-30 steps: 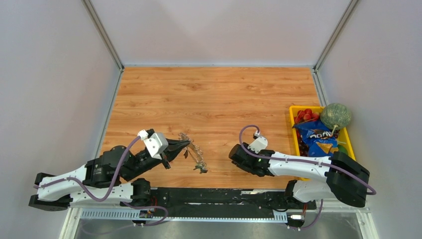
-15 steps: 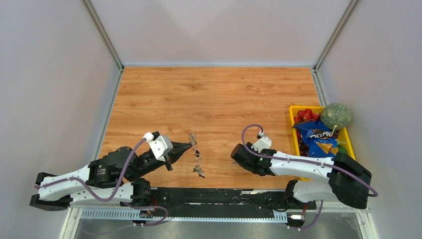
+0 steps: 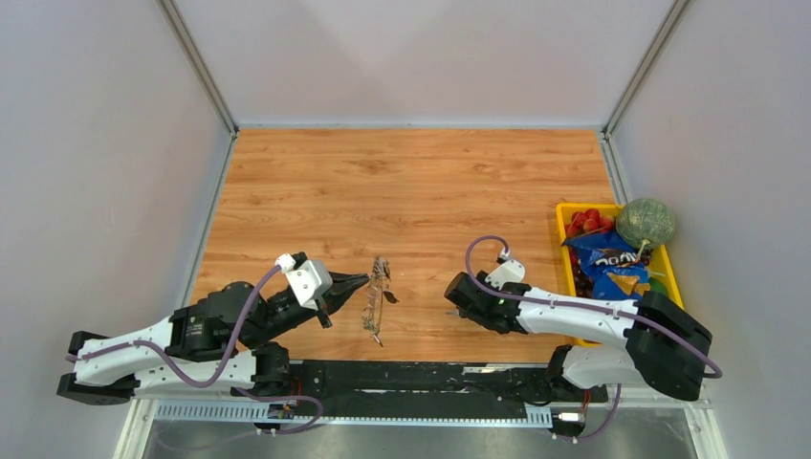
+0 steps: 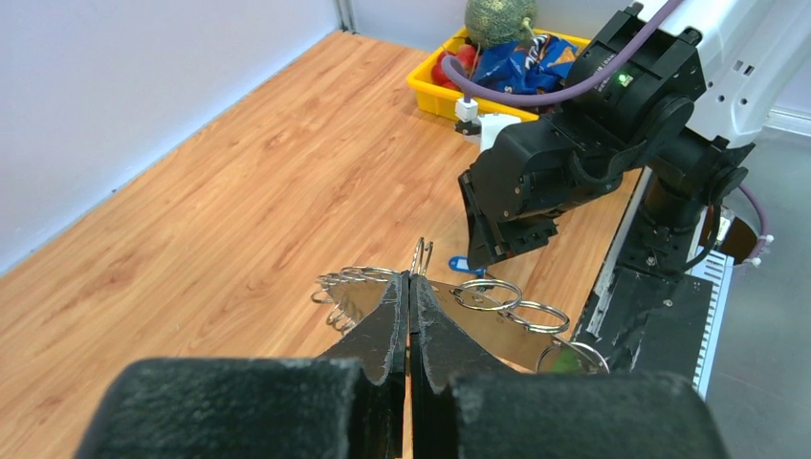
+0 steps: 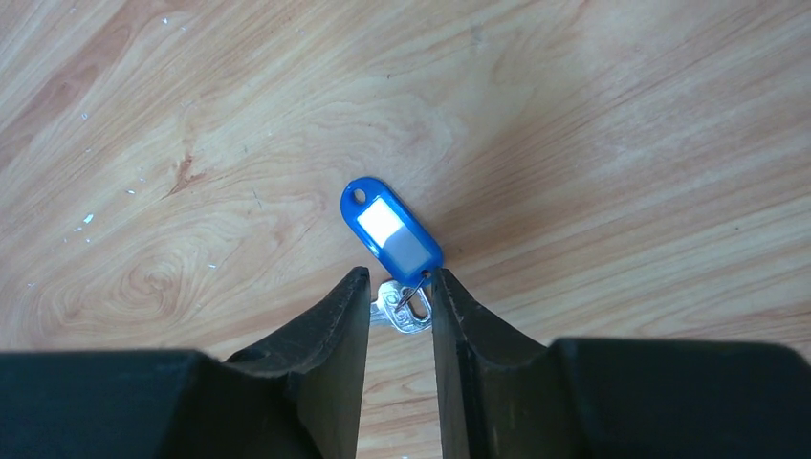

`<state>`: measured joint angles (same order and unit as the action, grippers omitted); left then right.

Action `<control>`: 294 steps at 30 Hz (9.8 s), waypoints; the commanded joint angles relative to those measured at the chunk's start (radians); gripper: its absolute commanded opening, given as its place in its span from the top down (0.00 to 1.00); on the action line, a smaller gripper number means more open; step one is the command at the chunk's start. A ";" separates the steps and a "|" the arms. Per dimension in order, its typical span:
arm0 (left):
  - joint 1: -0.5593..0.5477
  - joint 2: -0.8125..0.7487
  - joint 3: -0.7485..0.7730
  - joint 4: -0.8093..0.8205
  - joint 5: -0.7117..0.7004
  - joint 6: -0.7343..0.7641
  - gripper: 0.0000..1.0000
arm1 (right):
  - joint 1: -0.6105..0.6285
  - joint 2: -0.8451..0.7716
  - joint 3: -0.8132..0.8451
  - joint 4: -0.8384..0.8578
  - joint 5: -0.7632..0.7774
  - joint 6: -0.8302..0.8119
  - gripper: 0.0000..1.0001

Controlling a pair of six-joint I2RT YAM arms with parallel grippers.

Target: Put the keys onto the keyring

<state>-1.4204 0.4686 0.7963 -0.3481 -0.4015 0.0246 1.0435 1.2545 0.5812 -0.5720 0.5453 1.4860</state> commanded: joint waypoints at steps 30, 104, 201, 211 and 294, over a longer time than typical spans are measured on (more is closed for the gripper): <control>-0.002 -0.014 0.021 0.043 -0.018 0.006 1.00 | -0.010 -0.313 0.084 0.140 0.063 -0.443 1.00; -0.002 0.224 0.131 0.122 -0.137 0.014 1.00 | -0.009 -0.211 0.545 0.418 -0.903 -1.678 1.00; -0.002 0.047 0.077 0.170 0.230 -0.073 0.73 | 0.039 -0.242 0.665 0.289 -1.112 -1.649 1.00; -0.001 0.100 0.221 -0.080 0.251 -0.086 0.54 | 0.040 -0.147 0.796 0.042 -1.151 -1.660 1.00; -0.002 0.264 0.286 -0.177 0.378 -0.045 1.00 | 0.133 -0.114 0.930 -0.083 -1.070 -1.658 1.00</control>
<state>-1.4204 0.7223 1.0855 -0.5484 -0.0372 -0.0353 1.1687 1.2079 1.4765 -0.7979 -0.5453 -0.1890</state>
